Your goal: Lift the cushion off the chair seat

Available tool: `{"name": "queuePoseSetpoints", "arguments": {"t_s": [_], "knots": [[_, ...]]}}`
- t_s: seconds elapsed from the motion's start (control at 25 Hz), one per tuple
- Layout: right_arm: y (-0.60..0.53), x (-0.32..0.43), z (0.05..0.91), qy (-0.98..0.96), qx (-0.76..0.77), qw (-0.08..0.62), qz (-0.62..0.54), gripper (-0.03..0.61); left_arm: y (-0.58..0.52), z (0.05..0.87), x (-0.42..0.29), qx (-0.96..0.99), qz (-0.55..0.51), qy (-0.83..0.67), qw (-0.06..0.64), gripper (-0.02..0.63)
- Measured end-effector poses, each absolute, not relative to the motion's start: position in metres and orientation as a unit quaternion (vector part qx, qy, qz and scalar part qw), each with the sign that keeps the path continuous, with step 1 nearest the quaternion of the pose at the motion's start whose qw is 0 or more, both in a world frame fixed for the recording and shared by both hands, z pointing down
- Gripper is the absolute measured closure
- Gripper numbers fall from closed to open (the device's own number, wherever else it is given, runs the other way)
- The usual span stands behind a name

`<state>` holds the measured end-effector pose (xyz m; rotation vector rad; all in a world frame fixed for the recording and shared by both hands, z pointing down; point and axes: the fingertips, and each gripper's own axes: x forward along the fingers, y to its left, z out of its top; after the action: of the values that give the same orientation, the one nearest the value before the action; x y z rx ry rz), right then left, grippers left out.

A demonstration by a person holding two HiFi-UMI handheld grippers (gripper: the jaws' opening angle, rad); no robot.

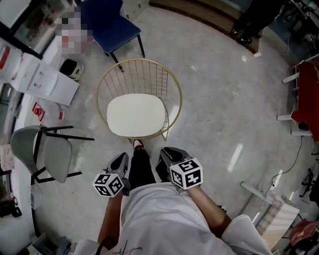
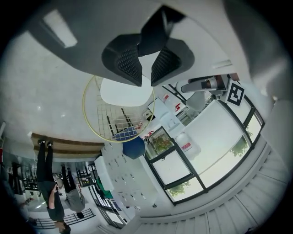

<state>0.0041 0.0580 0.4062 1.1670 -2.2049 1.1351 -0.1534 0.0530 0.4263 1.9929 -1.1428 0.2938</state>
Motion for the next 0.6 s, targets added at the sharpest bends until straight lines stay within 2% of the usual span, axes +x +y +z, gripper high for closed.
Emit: {"name": "queuePoseSetpoints", "arguments": {"t_s": [0.6], "knots": [[-0.041, -0.023, 0.507, -0.691, 0.496, 0.242, 0.467, 0.498, -0.078, 0.531, -0.217, 0.772, 0.194, -0.408, 0.448, 0.611]]}}
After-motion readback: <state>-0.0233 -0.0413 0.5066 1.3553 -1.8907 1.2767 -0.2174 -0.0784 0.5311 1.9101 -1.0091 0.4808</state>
